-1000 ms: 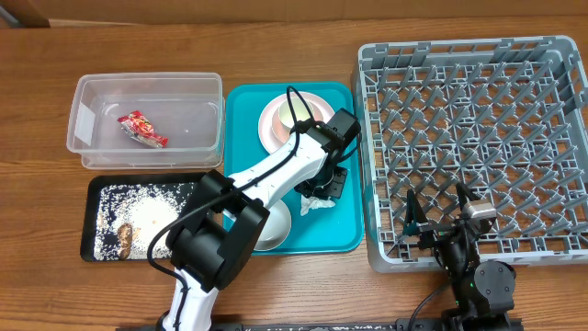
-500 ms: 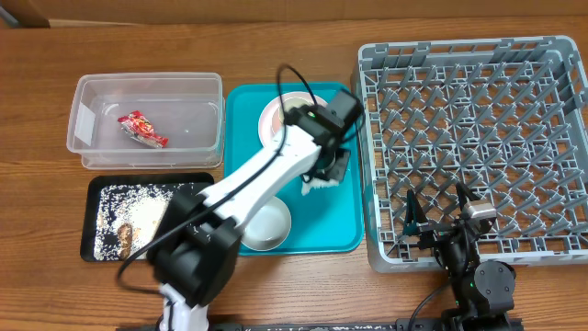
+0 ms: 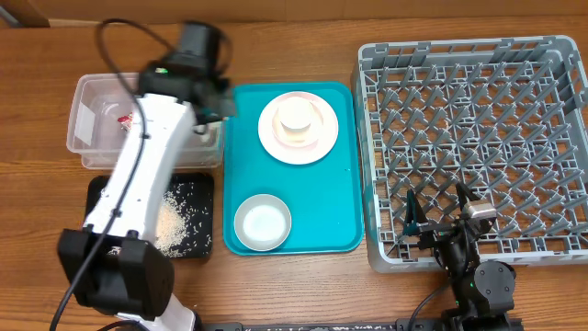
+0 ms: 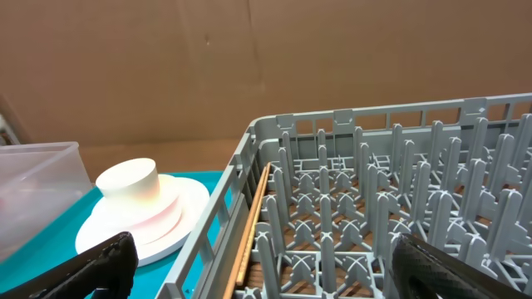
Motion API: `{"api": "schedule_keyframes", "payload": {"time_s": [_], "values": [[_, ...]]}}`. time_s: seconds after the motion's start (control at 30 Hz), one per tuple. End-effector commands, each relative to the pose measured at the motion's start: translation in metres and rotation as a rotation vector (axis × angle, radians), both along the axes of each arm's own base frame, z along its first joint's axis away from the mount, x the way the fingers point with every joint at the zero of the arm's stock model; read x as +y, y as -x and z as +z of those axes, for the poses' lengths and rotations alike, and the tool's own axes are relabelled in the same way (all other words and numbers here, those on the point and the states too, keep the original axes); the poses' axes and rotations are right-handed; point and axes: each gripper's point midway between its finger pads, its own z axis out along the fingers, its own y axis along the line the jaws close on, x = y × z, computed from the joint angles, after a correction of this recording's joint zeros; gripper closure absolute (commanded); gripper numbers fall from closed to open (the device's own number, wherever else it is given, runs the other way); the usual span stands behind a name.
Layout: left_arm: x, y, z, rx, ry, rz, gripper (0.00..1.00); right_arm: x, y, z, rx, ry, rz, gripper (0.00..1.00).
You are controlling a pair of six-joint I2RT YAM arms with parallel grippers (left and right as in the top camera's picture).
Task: Sort waste into correct bins and load items into the dishwasher
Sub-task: 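Carry the tissue to the clear bin and release it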
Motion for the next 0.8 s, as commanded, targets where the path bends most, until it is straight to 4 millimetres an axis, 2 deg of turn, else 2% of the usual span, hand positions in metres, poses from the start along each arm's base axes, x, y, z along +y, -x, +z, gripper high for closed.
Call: {"api": "schedule_keyframes", "payload": {"time_s": [0.0, 0.1, 0.2, 0.23, 0.27, 0.33, 0.37, 0.4, 0.53, 0.63, 0.77], "values": [[0.033, -0.003, -0.014, 0.039, 0.022, 0.089, 0.96, 0.001, 0.000, -0.001, -0.009, -0.003, 0.002, 0.00], [0.047, -0.004, -0.031, 0.080, 0.018, 0.123, 0.96, 0.001, 0.000, -0.001, -0.009, -0.003, 0.002, 0.00], [0.054, -0.006, -0.049, 0.120, 0.012, 0.138, 0.95, 0.001, 0.000, -0.001, -0.009, -0.003, 0.002, 0.00], [0.054, -0.008, -0.055, 0.131, 0.010, 0.134, 0.92, 0.001, 0.000, -0.001, -0.009, -0.003, 0.002, 0.00], [0.054, -0.008, -0.059, 0.139, 0.007, 0.128, 0.79, 0.001, 0.000, -0.001, -0.009, -0.003, 0.002, 0.00], [0.054, -0.008, -0.064, 0.151, 0.006, 0.129, 0.43, 0.001, 0.000, -0.001, -0.009, -0.003, 0.002, 0.00], [0.055, -0.008, -0.064, 0.151, 0.006, 0.130, 0.31, 0.001, 0.000, -0.001, -0.009, -0.003, 0.002, 0.00], [0.056, -0.009, -0.063, 0.150, 0.006, 0.131, 0.27, 0.001, 0.000, -0.001, -0.009, -0.003, 0.002, 0.00], [0.054, -0.012, -0.049, 0.120, 0.011, 0.115, 0.26, 0.001, 0.000, -0.001, -0.009, -0.003, 0.002, 0.00], [0.043, -0.012, -0.030, 0.100, 0.067, 0.091, 0.27, 0.001, 0.000, -0.001, -0.009, -0.003, 0.002, 0.00], [-0.001, -0.009, -0.002, 0.062, 0.255, -0.041, 0.28, 0.001, 0.000, -0.001, -0.009, -0.003, 0.002, 0.00]]}}
